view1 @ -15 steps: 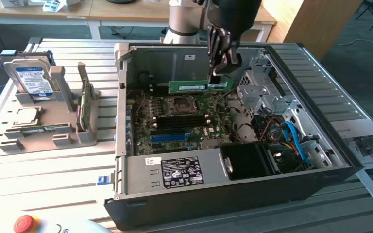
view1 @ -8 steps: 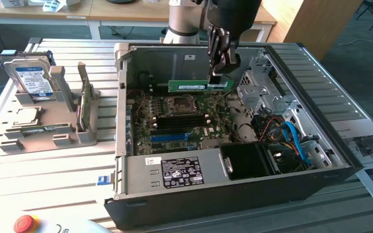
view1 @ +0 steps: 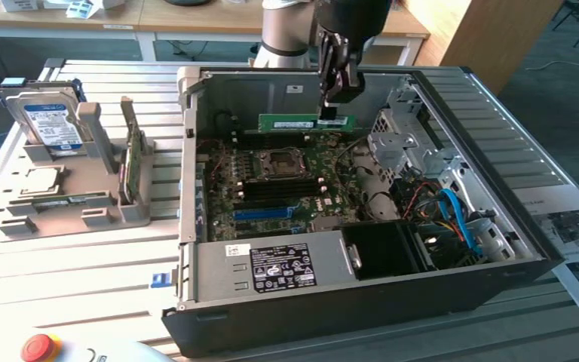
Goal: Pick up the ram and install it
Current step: 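Pick up the ram and move it above insertion slot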
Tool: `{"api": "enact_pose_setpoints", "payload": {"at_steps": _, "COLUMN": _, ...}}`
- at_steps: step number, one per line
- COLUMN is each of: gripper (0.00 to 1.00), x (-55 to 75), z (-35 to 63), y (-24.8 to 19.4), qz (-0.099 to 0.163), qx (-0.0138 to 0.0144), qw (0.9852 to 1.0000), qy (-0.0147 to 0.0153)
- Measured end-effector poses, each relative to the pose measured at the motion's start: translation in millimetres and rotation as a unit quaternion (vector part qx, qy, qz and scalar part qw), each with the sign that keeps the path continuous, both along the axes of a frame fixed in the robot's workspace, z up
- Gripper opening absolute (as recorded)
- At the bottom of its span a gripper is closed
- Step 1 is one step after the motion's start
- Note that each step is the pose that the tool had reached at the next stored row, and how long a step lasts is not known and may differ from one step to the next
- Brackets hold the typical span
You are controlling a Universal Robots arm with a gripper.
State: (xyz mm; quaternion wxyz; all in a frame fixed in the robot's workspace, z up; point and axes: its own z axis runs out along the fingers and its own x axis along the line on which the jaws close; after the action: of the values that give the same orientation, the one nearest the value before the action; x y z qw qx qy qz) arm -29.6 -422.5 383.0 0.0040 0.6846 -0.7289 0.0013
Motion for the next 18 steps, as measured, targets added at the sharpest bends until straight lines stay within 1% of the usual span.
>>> {"api": "enact_pose_setpoints", "payload": {"at_steps": 10, "gripper": 0.12, "x": -3.2, "z": -1.9, "y": 22.4, "qz": 0.0, "qx": 0.0, "qw": 1.0, "qy": 0.0}}
{"api": "enact_pose_setpoints", "payload": {"at_steps": 11, "gripper": 0.12, "x": -3.2, "z": -2.1, "y": 23.9, "qz": 0.0, "qx": -0.0001, "qw": 1.0, "qy": 0.0}}
{"api": "enact_pose_setpoints", "payload": {"at_steps": 14, "gripper": 0.12, "x": -3.4, "z": -2.3, "y": 25.6, "qz": 0.0, "qx": 0.0, "qw": 1.0, "qy": 0.0}}
{"api": "enact_pose_setpoints", "payload": {"at_steps": 18, "gripper": 0.12, "x": -6.8, "z": -2.6, "y": 29.5, "qz": 0.0, "qx": -0.0001, "qw": 1.0, "qy": 0.0}}
